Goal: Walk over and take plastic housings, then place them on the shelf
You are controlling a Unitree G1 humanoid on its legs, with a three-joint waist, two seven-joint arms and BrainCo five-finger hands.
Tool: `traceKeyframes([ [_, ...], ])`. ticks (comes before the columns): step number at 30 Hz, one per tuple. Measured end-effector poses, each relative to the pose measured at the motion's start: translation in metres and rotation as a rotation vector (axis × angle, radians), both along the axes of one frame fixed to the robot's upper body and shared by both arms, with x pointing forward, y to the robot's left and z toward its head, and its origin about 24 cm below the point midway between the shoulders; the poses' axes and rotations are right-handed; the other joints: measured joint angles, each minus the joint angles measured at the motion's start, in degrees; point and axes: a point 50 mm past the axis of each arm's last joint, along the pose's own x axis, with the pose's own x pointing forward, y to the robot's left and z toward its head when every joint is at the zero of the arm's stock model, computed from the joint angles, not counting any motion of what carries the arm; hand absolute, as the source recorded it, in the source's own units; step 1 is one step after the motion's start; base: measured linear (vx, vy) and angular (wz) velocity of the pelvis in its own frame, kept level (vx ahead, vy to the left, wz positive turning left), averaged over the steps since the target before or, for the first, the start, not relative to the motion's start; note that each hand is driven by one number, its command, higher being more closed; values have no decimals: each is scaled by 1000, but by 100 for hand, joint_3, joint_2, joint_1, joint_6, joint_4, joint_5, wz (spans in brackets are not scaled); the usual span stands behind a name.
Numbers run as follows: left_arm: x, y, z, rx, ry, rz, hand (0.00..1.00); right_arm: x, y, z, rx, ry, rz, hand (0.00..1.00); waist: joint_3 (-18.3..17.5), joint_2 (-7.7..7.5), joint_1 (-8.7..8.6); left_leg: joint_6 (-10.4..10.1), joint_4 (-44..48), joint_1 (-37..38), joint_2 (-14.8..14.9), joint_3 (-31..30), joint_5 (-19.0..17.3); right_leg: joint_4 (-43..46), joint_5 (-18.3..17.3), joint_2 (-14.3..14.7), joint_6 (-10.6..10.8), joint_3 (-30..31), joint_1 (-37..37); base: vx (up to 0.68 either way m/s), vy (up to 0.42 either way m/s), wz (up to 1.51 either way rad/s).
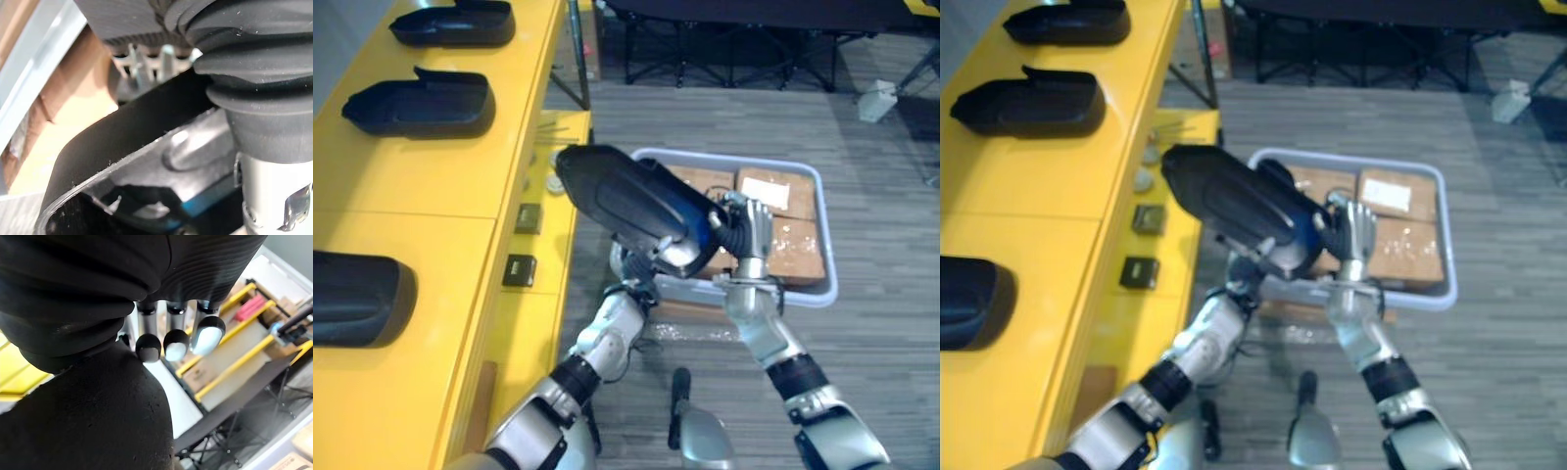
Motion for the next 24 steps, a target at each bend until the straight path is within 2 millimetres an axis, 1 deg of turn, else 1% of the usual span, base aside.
traceKeyframes([
  [2,1,2,1,-8,-9,27,100,-4,0,-5,11,13,-1,100,0,0,20,0,-4,5,0,1,0,-6,0,1,0,0,4,0,0,0],
  [7,1,9,1,-24,-16,99,100,-17,6,-6,39,-7,31,100,3,-9,15,-1,-37,97,0,24,0,-79,12,5,-1,7,95,-1,-1,-1],
  [10,0,13,-1,-30,-26,129,100,-21,12,-5,55,-13,49,100,-14,-89,3,-6,-81,122,2,54,4,-127,33,13,-9,24,105,-14,-6,-4],
  [14,0,15,0,-36,-37,144,100,-24,16,-5,88,-20,72,100,-41,-138,-2,-8,-104,167,-1,84,7,-163,53,12,-10,36,137,-1,-1,-1],
  [17,-3,16,-3,-11,-54,152,100,-29,17,-10,103,-23,79,100,-57,-157,-3,-15,-198,354,-11,99,11,-221,52,12,-10,34,301,-2,-1,-1],
  [21,-5,17,-3,37,-72,168,100,-37,17,-16,118,-35,104,100,-105,-230,1,-26,-283,459,-21,106,18,-283,52,14,-9,24,392,0,0,0],
  [24,-7,18,-4,37,-76,169,100,-43,16,-20,123,-40,127,100,-135,-268,-4,-36,-379,578,-37,120,40,-331,52,12,-7,28,481,-4,-2,-1],
])
